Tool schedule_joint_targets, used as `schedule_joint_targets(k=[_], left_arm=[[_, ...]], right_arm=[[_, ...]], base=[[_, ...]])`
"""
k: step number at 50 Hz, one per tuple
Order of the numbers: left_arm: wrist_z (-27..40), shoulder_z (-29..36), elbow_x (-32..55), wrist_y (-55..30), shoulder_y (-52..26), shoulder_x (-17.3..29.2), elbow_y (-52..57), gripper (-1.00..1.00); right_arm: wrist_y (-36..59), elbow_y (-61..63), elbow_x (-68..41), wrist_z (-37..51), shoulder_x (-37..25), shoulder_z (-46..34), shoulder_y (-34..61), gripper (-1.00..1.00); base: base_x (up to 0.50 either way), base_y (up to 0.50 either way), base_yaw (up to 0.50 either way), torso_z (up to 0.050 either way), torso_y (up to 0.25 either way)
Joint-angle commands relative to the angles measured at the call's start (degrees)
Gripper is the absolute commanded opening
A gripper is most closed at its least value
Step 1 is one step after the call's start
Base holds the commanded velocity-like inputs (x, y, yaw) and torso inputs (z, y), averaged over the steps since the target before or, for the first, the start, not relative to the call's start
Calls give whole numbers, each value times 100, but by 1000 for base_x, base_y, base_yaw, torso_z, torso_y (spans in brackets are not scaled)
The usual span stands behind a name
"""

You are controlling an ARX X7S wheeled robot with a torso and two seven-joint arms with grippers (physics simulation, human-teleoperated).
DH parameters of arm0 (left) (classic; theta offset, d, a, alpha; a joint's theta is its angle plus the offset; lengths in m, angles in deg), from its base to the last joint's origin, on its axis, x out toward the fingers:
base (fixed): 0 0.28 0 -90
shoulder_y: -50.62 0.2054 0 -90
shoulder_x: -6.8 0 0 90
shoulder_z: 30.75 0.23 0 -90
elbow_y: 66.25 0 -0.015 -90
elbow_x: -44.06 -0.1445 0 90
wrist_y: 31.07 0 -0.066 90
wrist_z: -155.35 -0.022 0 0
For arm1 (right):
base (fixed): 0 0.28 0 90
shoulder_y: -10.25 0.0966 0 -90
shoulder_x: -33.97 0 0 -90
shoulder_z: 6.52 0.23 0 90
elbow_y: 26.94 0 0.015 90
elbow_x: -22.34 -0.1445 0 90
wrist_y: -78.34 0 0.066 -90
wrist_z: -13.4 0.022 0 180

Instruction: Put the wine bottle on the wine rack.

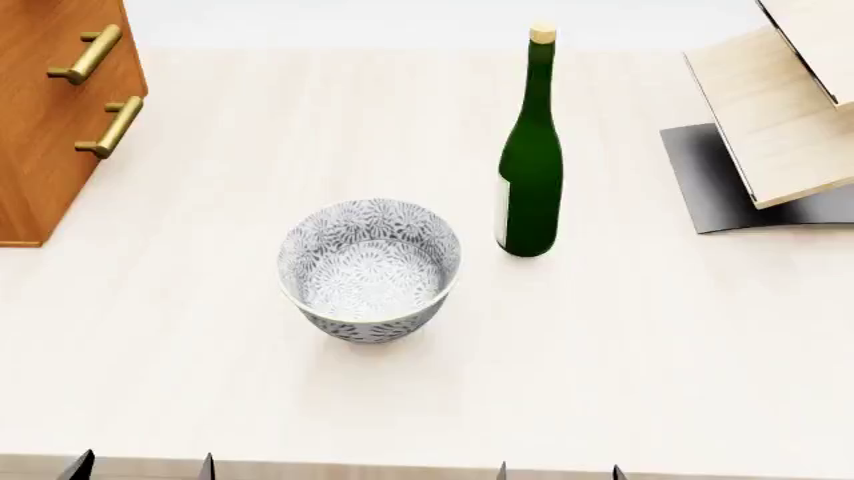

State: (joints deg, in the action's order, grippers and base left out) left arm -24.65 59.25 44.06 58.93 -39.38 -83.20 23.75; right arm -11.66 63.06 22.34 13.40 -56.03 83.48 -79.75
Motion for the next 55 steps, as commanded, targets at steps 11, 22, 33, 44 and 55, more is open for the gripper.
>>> schedule_joint_targets(k=[11, 22, 33, 44, 55], left_arm=[[343, 371, 294, -15, 17, 290, 104, 100], [449, 449, 442, -81, 95, 412, 426, 100], [644, 519, 444, -389, 440, 561, 1709, 100], [773, 603, 467, -596, 745, 710, 2849, 100], [1030, 694, 117, -685, 1143, 852, 4192, 100]], right_arm=[[110, 234, -317, 315, -272, -309, -40, 100], [130, 532, -448, 419, -391, -427, -117, 100], [367, 1798, -532, 515, -559, -531, -474, 100], [503, 3027, -572, 616, -743, -609, -830, 100], [540, 4304, -584, 780, -886, -581, -1217, 100]], base=[[0, 0, 0, 0, 0], [0, 0, 0, 0, 0], [0, 0, 0, 0, 0], [0, 0, 0, 0, 0], [0, 0, 0, 0, 0]])
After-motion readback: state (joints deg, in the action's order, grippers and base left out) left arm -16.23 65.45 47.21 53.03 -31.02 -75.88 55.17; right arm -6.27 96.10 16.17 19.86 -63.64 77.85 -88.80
